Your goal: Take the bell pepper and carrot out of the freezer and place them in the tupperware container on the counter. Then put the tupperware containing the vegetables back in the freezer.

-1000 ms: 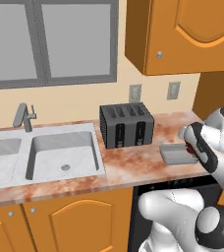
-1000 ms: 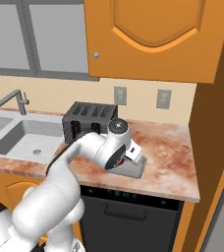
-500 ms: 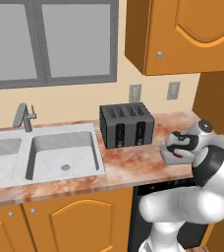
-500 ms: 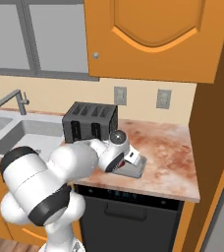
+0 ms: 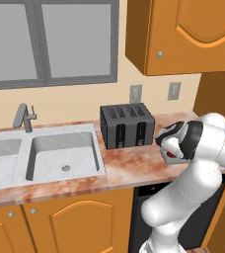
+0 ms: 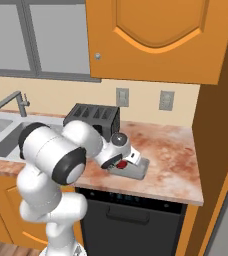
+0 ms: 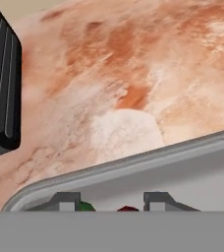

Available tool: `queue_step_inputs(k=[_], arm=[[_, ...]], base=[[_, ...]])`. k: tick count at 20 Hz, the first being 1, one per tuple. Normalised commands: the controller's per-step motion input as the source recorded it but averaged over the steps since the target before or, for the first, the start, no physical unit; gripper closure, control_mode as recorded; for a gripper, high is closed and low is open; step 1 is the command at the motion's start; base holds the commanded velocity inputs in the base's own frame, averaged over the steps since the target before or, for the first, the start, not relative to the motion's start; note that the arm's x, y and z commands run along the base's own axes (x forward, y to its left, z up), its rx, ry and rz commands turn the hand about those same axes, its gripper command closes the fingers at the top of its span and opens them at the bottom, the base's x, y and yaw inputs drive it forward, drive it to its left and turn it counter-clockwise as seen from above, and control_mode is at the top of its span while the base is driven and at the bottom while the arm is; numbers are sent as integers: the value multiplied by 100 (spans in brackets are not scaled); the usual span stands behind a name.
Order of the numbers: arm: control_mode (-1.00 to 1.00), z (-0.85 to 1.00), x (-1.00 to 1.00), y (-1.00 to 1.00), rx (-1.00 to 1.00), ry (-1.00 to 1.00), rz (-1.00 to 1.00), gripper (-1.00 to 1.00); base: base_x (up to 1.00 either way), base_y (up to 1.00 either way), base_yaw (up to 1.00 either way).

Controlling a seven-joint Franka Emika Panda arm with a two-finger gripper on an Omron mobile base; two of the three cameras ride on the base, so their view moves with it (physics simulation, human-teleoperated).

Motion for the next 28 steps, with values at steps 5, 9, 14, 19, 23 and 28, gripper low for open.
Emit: queue_step_inputs(k=[5,9,14,19,23,28], arm=[[-100,-8,26,0,0,-1,1,-100],[-100,-2,9,0,0,-2,2,-100],[-100,15,-40,0,0,-18,0,-100],[-100,72,-34,4,0,-18,0,-100],[-100,100,-41,10,0,-18,0,-100],[-100,100,-35,14,0,-23,0,-100]], base=[[0,0,0],[0,0,0],[0,0,0],[0,0,0],[0,0,0],[0,0,0]])
